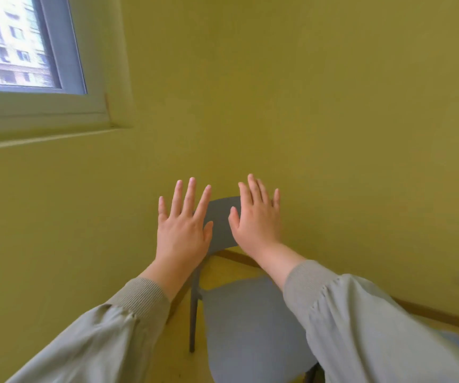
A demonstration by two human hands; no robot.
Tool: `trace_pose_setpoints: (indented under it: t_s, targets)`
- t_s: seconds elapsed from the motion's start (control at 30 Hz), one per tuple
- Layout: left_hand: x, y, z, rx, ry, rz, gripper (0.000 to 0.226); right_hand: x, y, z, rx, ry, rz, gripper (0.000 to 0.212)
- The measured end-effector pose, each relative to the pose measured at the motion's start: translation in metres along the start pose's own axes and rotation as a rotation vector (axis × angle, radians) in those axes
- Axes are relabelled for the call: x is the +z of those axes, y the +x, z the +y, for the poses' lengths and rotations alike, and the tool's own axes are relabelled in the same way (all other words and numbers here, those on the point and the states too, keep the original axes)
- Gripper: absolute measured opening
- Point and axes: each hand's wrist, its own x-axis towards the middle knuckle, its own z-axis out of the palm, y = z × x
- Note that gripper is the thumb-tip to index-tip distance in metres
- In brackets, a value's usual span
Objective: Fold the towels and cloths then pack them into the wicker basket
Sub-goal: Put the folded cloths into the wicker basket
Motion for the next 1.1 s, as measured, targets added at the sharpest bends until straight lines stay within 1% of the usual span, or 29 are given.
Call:
trace_pose_setpoints:
  t_s: [0.1,0.2,0.27,0.33,0.4,0.47,0.5,0.53,0.6,0.63,0.67,0.8,0.9,1.0,1.07,1.1]
  targets:
    - [0.011,0.043,-0.048,0.0,0.014,-0.019,0.069,0.028,0.051,-0.029,0.011,0.052,-0.042,0.056]
    - [-0.011,0.082,-0.093,-0.033,0.053,-0.06,0.072,0.023,0.108,-0.059,0.01,0.117,-0.091,0.056]
    - [-0.045,0.106,-0.123,-0.067,0.102,-0.116,0.072,0.003,0.145,-0.083,-0.003,0.156,-0.115,0.056]
    - [-0.082,0.132,-0.152,-0.102,0.159,-0.136,0.07,-0.025,0.18,-0.108,-0.029,0.198,-0.129,0.056]
    - [-0.126,0.16,-0.182,-0.177,0.189,-0.153,0.069,-0.054,0.219,-0.139,-0.067,0.253,-0.152,0.057]
    - [-0.157,0.175,-0.203,-0.227,0.228,-0.157,0.069,-0.074,0.247,-0.169,-0.099,0.301,-0.169,0.062]
    - [-0.173,0.181,-0.214,-0.25,0.243,-0.173,0.07,-0.082,0.258,-0.185,-0.129,0.33,-0.185,0.063]
    - [-0.183,0.181,-0.222,-0.272,0.244,-0.182,0.071,-0.085,0.265,-0.199,-0.176,0.346,-0.167,0.062]
    - [-0.2,0.178,-0.234,-0.323,0.268,-0.152,0.072,-0.089,0.274,-0.225,-0.266,0.383,-0.177,0.06]
    - [-0.214,0.168,-0.246,-0.377,0.298,-0.149,0.073,-0.091,0.276,-0.248,-0.328,0.415,-0.186,0.06]
    - [-0.219,0.166,-0.248,-0.391,0.292,-0.158,0.073,-0.089,0.277,-0.255,-0.354,0.42,-0.169,0.061]
    - [-0.26,0.11,-0.274,-0.578,0.346,-0.154,0.077,-0.092,0.254,-0.323,-0.54,0.556,-0.236,0.064]
    - [-0.303,0.047,-0.28,-0.685,0.437,-0.139,0.077,-0.101,0.218,-0.375,-0.694,0.651,-0.273,0.062]
    - [-0.352,-0.015,-0.279,-0.833,0.474,-0.138,0.083,-0.122,0.174,-0.426,-0.81,0.76,-0.311,0.061]
    - [-0.391,-0.067,-0.271,-0.932,0.587,-0.153,0.088,-0.148,0.127,-0.46,-0.914,0.806,-0.35,0.059]
    - [-0.402,-0.082,-0.268,-0.95,0.62,-0.163,0.088,-0.154,0.115,-0.469,-0.946,0.816,-0.368,0.058]
